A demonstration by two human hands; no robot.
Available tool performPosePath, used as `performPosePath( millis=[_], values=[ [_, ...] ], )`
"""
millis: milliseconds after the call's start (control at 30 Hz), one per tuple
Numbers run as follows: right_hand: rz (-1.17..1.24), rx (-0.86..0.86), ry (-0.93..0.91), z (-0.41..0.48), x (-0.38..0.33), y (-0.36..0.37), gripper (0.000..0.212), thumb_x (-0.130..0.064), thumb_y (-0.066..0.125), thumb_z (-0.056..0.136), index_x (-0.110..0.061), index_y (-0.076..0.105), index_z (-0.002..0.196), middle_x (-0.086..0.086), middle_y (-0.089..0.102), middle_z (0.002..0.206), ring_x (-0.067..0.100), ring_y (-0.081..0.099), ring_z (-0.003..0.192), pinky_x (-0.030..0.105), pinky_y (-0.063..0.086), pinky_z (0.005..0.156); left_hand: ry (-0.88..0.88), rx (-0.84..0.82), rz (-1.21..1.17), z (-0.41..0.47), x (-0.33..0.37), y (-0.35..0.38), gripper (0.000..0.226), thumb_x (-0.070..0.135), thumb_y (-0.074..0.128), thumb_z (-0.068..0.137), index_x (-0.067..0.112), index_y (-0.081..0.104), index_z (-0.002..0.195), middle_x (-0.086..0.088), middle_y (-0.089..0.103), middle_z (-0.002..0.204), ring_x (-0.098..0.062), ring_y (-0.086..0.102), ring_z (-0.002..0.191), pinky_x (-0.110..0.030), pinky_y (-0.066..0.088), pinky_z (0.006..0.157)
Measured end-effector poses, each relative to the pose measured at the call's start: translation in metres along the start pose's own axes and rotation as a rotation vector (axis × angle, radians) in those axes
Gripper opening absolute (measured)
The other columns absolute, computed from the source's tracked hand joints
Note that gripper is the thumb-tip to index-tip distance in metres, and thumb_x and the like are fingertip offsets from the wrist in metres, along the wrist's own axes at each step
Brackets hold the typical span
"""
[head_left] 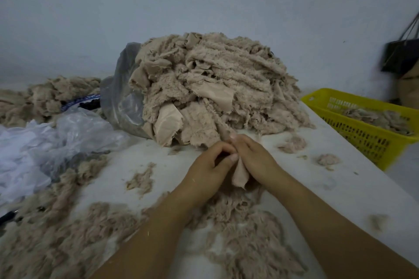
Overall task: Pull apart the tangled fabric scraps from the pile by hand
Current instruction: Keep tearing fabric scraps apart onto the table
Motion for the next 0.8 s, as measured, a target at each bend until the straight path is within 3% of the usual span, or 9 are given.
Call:
performPosePath(
  millis=[100,167,233,300,400,467,567,667,800],
  values=[
    [0.307,-0.192,0.142,-0.002,0.005,0.004,0.048,-0.066,0.044,0.094,-0.032,0.070,0.117,-0.003,0.068,0.125,0.010,0.061,0.118,0.040,0.044,0.106,-0.010,-0.022,-0.138,-0.002,0.006,0.004,0.019,0.023,0.060,0.098,0.036,0.067,0.085,0.015,0.069,0.094,-0.004,0.064,0.093,-0.021,0.051,0.085],
    [0.455,-0.250,0.178,-0.004,0.003,0.003,0.049,-0.059,0.054,0.090,-0.027,0.068,0.125,0.003,0.066,0.130,0.016,0.060,0.122,0.041,0.043,0.108,-0.015,0.000,-0.207,-0.004,0.010,0.003,0.024,0.023,0.058,0.099,0.035,0.071,0.082,0.011,0.071,0.092,-0.001,0.064,0.090,-0.016,0.050,0.079],
    [0.482,-0.256,0.194,-0.006,0.001,0.001,0.033,-0.049,0.057,0.092,-0.025,0.077,0.100,0.002,0.074,0.107,0.014,0.069,0.102,0.033,0.052,0.091,-0.024,0.025,-0.268,-0.005,0.013,0.000,0.031,0.022,0.055,0.101,0.032,0.073,0.079,0.011,0.072,0.087,0.001,0.065,0.087,-0.012,0.049,0.076],
    [0.484,-0.209,0.194,-0.007,-0.002,0.000,0.029,-0.034,0.054,0.098,-0.020,0.072,0.080,0.003,0.070,0.085,0.012,0.067,0.077,0.028,0.053,0.072,-0.062,0.054,-0.352,-0.006,0.012,-0.002,0.029,0.025,0.056,0.099,0.028,0.075,0.078,0.008,0.073,0.087,-0.003,0.067,0.090,-0.016,0.051,0.079],
    [0.520,-0.124,0.165,-0.006,-0.005,-0.006,0.015,-0.021,0.055,0.099,-0.015,0.065,0.089,0.003,0.069,0.083,0.011,0.065,0.072,0.024,0.052,0.062,-0.150,0.170,-0.404,-0.001,0.002,-0.008,0.017,0.028,0.060,0.093,0.030,0.074,0.084,0.002,0.074,0.095,-0.011,0.066,0.092,-0.027,0.052,0.077],
    [0.603,-0.074,0.148,-0.004,-0.009,-0.010,0.015,-0.019,0.055,0.099,-0.016,0.069,0.093,0.005,0.071,0.087,0.013,0.067,0.075,0.025,0.055,0.062,-0.158,0.220,-0.409,0.002,-0.004,-0.013,0.029,0.015,0.059,0.096,0.041,0.071,0.092,0.005,0.071,0.107,-0.008,0.066,0.099,-0.024,0.052,0.077],
    [0.715,-0.050,0.135,-0.004,-0.017,-0.018,0.015,-0.028,0.062,0.092,-0.024,0.076,0.088,0.005,0.072,0.085,0.017,0.069,0.070,0.027,0.056,0.057,-0.141,0.049,-0.047,0.005,-0.012,-0.010,0.029,0.020,0.062,0.094,0.046,0.061,0.106,0.008,0.061,0.121,-0.002,0.061,0.103,-0.016,0.049,0.082],
    [0.736,-0.030,0.164,-0.005,-0.018,-0.023,0.018,-0.041,0.069,0.077,-0.026,0.078,0.083,0.005,0.070,0.081,0.020,0.067,0.064,0.029,0.056,0.053,-0.171,0.009,0.216,0.006,-0.021,-0.011,0.013,0.027,0.061,0.094,0.035,0.067,0.087,-0.007,0.066,0.099,-0.020,0.063,0.086,-0.025,0.045,0.067],
    [0.834,0.115,0.267,-0.006,-0.010,-0.038,0.028,-0.053,0.073,0.064,-0.025,0.075,0.061,0.003,0.067,0.062,0.017,0.065,0.050,0.024,0.053,0.046,-0.264,0.233,-0.156,0.006,-0.023,-0.038,0.019,0.027,0.067,0.092,0.036,0.072,0.076,-0.002,0.066,0.074,-0.011,0.060,0.066,-0.023,0.049,0.064]
  ],
)
Point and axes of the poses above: each hand's wrist, its own z-axis towards the middle knuckle, its own y-axis out of the palm, x = y × z, the point moved 5 cm from there along z, towards the middle knuckle
